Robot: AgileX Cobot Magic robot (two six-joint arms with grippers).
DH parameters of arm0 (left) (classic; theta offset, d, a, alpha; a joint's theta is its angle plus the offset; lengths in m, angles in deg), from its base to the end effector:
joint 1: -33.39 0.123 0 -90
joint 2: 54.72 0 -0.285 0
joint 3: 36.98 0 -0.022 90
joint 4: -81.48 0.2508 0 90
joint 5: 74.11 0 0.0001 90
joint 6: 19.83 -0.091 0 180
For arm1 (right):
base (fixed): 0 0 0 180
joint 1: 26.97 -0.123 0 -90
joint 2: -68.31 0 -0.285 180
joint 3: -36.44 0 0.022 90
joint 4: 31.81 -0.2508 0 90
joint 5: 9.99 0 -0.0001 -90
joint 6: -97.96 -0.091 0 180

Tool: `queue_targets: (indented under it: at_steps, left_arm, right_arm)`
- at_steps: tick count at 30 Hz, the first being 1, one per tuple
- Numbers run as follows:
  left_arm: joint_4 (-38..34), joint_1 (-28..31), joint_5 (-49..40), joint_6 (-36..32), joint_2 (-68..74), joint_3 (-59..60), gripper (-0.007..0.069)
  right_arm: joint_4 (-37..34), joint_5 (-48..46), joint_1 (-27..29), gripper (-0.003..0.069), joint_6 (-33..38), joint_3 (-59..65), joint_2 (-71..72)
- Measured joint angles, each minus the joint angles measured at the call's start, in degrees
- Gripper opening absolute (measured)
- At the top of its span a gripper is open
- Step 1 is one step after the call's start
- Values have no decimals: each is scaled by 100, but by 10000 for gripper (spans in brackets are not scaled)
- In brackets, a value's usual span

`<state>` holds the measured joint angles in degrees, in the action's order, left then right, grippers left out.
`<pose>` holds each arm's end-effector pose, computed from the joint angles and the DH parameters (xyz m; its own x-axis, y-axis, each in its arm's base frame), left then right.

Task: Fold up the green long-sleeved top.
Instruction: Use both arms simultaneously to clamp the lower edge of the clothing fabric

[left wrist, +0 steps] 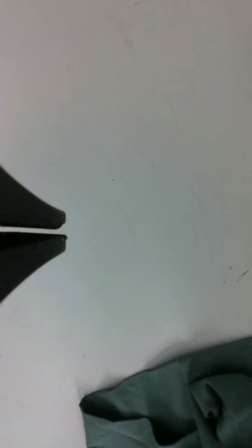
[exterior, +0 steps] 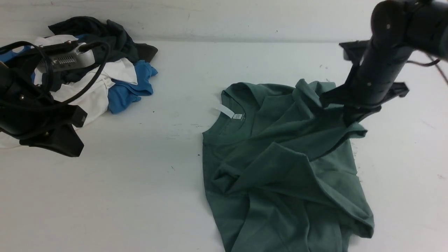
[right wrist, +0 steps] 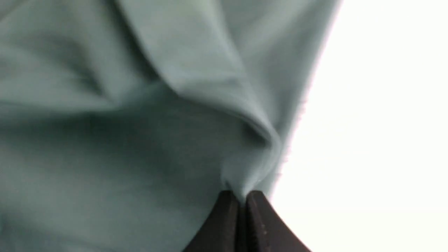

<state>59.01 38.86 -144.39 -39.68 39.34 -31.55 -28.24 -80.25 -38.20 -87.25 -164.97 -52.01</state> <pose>0.2901 -0.0051 0.3045 -0.9571 0.1017 -0.2713 0.1852 0.9349 -0.3028 0.4052 0.0750 0.2627 -0.9737 -0.1223 -0.1921 -0.1159 0.9923 -0.0443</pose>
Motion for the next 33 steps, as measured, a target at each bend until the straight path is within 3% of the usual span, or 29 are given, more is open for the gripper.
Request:
queue_targets:
  at_steps: [4, 17, 22, 27, 28, 33]
  left_arm:
    - [5, 0, -1, 0, 0, 0, 9]
    - [9, 0, -6, -4, 0, 0, 9]
    - [4, 0, -6, -4, 0, 0, 9]
    - [-5, 0, -6, -4, 0, 0, 9]
    - [-15, 0, -6, -4, 0, 0, 9]
    - [-26, 0, -7, -6, 0, 0, 9]
  right_arm:
    - [155, -24, 462, 4, -23, 0, 334]
    - [1023, 74, 3457, 4, 29, 0, 257]
    - [957, 792, 3964, 22, -131, 16, -262]
    - [870, 1055, 3968, 139, -299, 21, -511]
    - [785, 1006, 3943, 208, -320, -39, -511]
    - [306, 150, 3884, 393, -326, -903, -511]
